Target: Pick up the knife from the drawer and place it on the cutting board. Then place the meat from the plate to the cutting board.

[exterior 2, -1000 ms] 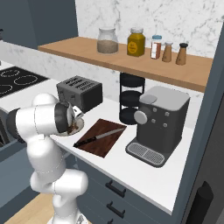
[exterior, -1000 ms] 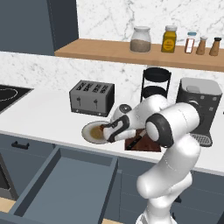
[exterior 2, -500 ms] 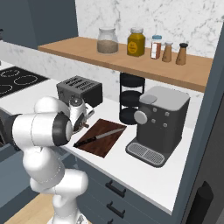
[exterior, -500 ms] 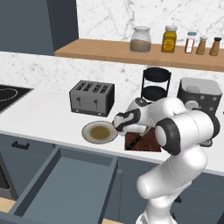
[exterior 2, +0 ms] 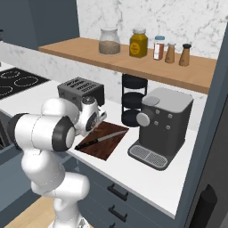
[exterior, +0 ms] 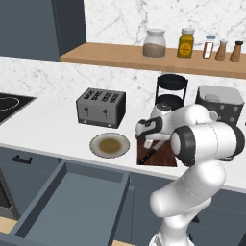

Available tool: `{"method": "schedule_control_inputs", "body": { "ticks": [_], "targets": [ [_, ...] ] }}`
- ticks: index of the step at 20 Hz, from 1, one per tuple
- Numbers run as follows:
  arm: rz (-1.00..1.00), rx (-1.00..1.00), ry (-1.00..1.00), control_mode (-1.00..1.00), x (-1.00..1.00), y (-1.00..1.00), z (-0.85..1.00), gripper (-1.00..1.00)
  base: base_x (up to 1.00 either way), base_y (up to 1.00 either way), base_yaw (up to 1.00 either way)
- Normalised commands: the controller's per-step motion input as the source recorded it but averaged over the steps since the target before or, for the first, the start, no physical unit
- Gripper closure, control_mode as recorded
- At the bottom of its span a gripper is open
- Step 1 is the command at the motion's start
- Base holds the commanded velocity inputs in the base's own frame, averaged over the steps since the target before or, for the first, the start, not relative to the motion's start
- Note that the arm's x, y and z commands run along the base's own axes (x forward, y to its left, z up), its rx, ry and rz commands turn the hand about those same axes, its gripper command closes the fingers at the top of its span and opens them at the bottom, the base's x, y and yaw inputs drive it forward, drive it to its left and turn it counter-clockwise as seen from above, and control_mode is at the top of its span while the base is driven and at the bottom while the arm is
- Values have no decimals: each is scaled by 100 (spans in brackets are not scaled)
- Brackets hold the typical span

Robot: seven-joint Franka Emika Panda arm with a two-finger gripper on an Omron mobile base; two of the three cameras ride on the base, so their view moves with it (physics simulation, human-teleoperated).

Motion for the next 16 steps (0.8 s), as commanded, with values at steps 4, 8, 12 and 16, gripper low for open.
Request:
{"method": "schedule_control_inputs", "body": {
  "ticks": [4, 8, 12, 16],
  "targets": [
    [0, 0, 4, -100, 1, -58, 0, 100, 0, 0, 0],
    [0, 0, 1, -100, 3, -38, -8, 100, 0, 0, 0],
    [0, -2, 2, -100, 7, -18, -21, 100, 0, 0, 0],
    [0, -9, 9, -100, 19, 0, -17, 100, 0, 0, 0]
  ]
}}
